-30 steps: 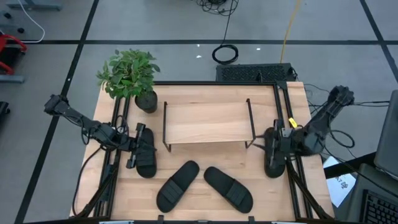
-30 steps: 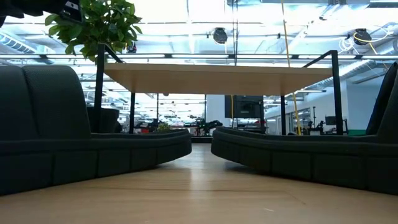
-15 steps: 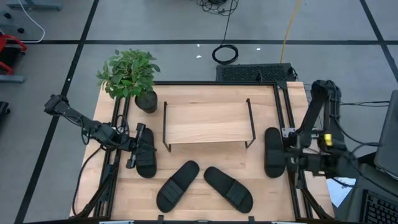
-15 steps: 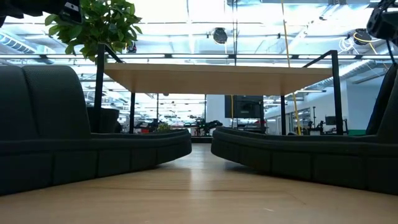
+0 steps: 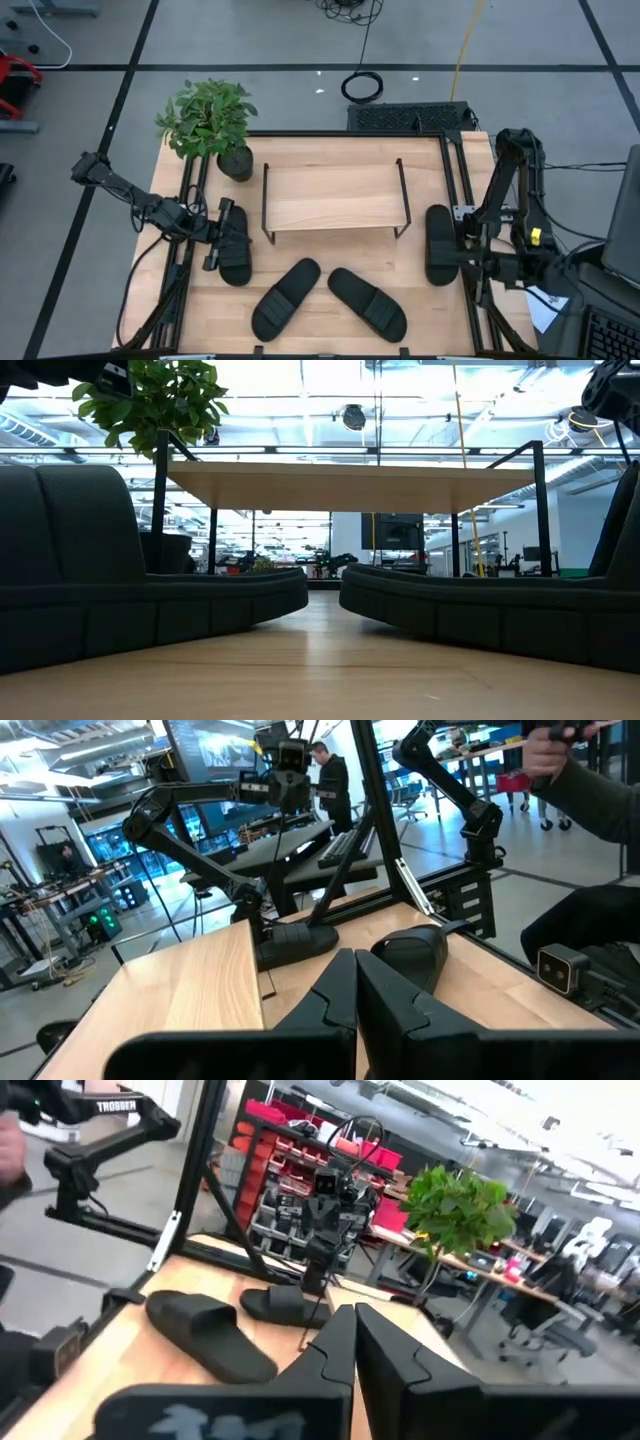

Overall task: Pick and place slides into the shelf
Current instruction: Put the black slipper on the shelf

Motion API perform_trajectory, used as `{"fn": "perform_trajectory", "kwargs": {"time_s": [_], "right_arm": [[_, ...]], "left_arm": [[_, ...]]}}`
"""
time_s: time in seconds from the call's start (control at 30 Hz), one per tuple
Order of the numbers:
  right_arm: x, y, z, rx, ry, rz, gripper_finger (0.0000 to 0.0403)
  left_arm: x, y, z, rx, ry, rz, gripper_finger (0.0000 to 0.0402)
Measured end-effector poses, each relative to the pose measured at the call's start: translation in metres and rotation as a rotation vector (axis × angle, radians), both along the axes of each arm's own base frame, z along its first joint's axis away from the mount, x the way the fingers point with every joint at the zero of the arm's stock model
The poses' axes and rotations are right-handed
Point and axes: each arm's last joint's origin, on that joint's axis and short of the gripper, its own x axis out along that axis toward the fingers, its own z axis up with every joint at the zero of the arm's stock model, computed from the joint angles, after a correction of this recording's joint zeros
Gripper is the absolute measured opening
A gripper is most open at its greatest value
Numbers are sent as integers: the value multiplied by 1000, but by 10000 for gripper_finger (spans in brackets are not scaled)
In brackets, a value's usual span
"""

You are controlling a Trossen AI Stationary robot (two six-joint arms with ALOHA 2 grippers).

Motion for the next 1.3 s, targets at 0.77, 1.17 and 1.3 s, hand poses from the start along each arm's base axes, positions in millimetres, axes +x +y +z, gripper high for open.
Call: {"fn": "perform_trajectory", "kwargs": {"time_s": [0.77,1.17,1.3], "right_arm": [[17,-89,-55,275,475,131,0],[42,-45,-51,266,963,-72,0],[51,-29,-36,212,1082,-234,0]], "left_arm": [[0,0,-3,63,14,2,8],[0,0,-2,53,7,2,8],[0,0,-2,47,9,2,8]]}}
